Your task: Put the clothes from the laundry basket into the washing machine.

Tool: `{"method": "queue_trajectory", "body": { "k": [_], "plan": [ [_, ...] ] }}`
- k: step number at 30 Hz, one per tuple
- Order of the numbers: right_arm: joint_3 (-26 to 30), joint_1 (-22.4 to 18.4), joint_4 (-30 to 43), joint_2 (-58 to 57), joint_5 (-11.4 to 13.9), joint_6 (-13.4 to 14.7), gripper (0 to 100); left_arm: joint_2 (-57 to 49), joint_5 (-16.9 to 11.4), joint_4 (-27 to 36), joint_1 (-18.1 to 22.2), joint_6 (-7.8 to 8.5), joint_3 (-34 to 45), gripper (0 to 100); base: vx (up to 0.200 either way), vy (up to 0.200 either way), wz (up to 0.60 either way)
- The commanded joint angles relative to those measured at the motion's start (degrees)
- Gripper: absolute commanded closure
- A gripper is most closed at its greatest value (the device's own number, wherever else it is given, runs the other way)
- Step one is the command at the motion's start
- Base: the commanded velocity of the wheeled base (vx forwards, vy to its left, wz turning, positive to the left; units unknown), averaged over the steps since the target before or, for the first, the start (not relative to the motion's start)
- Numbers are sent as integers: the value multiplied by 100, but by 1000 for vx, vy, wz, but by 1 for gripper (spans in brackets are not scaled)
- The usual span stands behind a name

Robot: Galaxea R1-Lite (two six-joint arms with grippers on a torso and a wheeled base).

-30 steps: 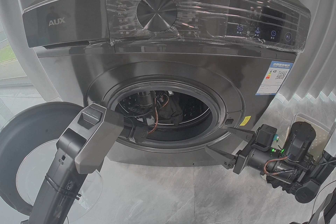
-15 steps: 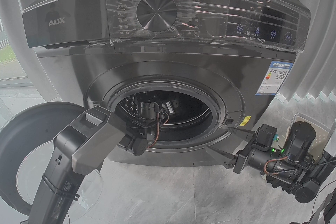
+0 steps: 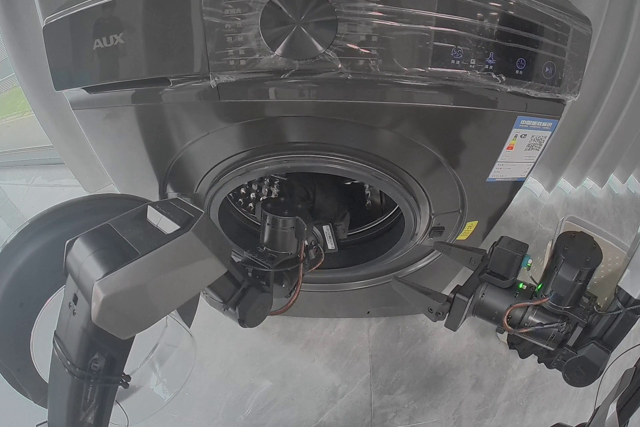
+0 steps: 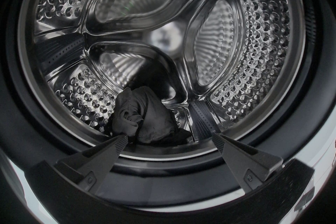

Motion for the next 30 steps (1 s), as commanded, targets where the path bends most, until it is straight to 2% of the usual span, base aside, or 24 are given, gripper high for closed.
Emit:
{"method": "queue_trajectory", "body": {
  "k": [1, 10, 17, 22, 25, 29, 30],
  "plan": [
    [8, 2, -1, -12, 2, -1, 0, -493, 3, -426, -308, 12, 1024, 0, 0, 0, 0],
    [8, 2, -1, -12, 2, -1, 0, -1187, 3, -1498, -651, 83, 2650, 0, 0, 0, 0],
    [43, 11, -1, -12, 2, -1, 0, -2655, 3, -1560, -871, 83, 3371, 0, 0, 0, 0],
    [61, 20, -1, -21, -7, -1, 0, -4079, -76, -1428, -932, 92, 4391, 0, 0, 0, 0],
    [52, 28, -1, -21, -7, -1, 0, -4421, -120, -1358, -932, 100, 4619, 0, 0, 0, 0],
    [52, 28, -1, -30, -7, 8, 0, -4817, -129, -1138, -818, 83, 4637, 0, 0, 0, 0],
    [52, 28, -1, -30, -7, 8, 0, -4878, -120, -1085, -633, 118, 4628, 0, 0, 0, 0]
  ]
}}
